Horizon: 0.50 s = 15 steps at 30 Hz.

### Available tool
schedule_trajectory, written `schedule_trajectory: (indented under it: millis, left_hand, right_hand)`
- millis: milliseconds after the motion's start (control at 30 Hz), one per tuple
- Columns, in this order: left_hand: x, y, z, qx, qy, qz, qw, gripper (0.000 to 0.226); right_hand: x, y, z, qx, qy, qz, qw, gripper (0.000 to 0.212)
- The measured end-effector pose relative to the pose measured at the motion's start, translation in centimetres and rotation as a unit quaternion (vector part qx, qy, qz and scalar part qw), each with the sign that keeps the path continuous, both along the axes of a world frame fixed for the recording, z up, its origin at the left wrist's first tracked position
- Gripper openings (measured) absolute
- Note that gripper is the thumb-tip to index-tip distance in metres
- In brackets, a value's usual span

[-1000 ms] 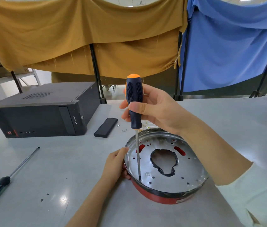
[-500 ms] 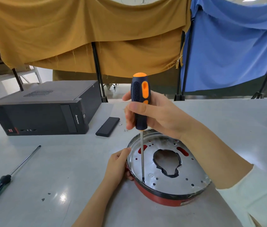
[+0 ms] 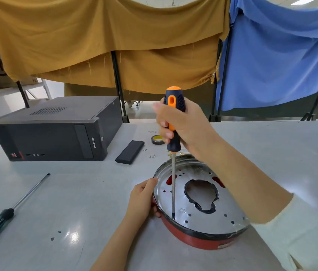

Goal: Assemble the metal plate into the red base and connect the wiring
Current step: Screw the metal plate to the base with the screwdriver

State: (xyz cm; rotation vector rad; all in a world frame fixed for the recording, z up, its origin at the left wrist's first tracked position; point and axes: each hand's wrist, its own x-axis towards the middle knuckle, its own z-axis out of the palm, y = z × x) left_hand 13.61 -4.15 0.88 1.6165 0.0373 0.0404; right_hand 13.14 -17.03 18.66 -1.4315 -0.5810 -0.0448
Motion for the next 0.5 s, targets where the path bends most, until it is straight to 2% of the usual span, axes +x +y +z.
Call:
schedule_trajectory:
  millis: [67,133,233,300,367,433,500]
  left_hand:
    - [-0.1,0.0,-0.1,-0.005,0.001,-0.001,1.000,0.045]
    - [-0.1,0.0,-0.1,0.000,-0.003,0.001,1.000,0.044]
    - [-0.1,0.0,0.1,0.003,-0.005,0.002,1.000,0.046]
    - [-0.2,0.0,0.1,0.004,-0.003,0.003,1.000,0.047]
    - [-0.2,0.0,0.2,0.007,-0.004,0.006,1.000,0.048]
    - [-0.2,0.0,0.2,0.007,-0.004,0.007,1.000,0.048]
    - [-0.3,0.0,0.2,0.005,-0.001,0.008,1.000,0.046]
  right_hand:
    - [-0.5,0.5,-0.8,0.005,-0.049,-0.139,0.989,0.019]
    - [-0.6,0.2,-0.7,0.005,-0.066,-0.137,0.988,0.018]
    - [-0.3,-0.8,0.8,-0.032,-0.020,0.090,0.995,0.011]
    - [-0.1,-1.1,1.6,-0.053,0.009,0.228,0.972,0.010]
    - [-0.2,-0.8,1.7,-0.036,0.044,0.300,0.952,0.012]
    - [-0.2,-0.4,1.4,-0.009,0.062,0.283,0.957,0.014]
    - [-0.3,0.4,0.6,0.014,0.035,0.152,0.988,0.018]
